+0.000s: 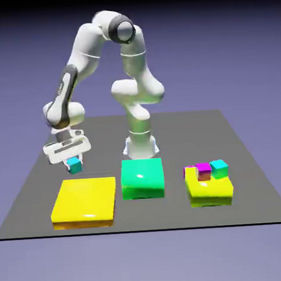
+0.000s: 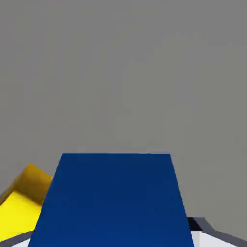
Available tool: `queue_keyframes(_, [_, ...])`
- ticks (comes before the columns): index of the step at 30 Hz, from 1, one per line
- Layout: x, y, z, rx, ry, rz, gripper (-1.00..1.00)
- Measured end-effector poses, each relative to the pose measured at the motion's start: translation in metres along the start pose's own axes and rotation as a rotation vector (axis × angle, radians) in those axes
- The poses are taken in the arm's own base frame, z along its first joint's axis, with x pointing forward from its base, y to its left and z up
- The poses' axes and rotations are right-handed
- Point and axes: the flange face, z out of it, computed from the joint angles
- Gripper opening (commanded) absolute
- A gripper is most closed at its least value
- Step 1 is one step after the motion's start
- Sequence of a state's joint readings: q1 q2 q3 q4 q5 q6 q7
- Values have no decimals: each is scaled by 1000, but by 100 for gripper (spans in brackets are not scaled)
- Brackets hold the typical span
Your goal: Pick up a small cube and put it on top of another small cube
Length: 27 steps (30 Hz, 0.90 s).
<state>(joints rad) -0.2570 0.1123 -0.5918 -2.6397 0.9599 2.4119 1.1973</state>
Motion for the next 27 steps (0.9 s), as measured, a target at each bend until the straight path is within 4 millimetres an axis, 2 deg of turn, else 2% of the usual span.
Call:
queue_keyframes(3, [-72,29,28,-82,44,-307,-100])
queue_keyframes(6, [-132,73,56,-173,89,-599,-100])
queue_keyframes(10, [-190,145,91,-309,159,-961,-100])
queue_keyframes(14, [-230,231,121,-443,225,-1320,-100])
queue_keyframes(17, [-246,302,139,-544,277,-1586,-100])
queue_keyframes(20, [-248,372,153,-651,341,-1839,-100])
queue_keyframes(24, [-234,463,164,-786,431,-2172,-100])
queue_keyframes(26, [-221,507,166,-850,479,-2337,-100])
queue_keyframes(27, [-208,527,169,-893,523,-2400,-100])
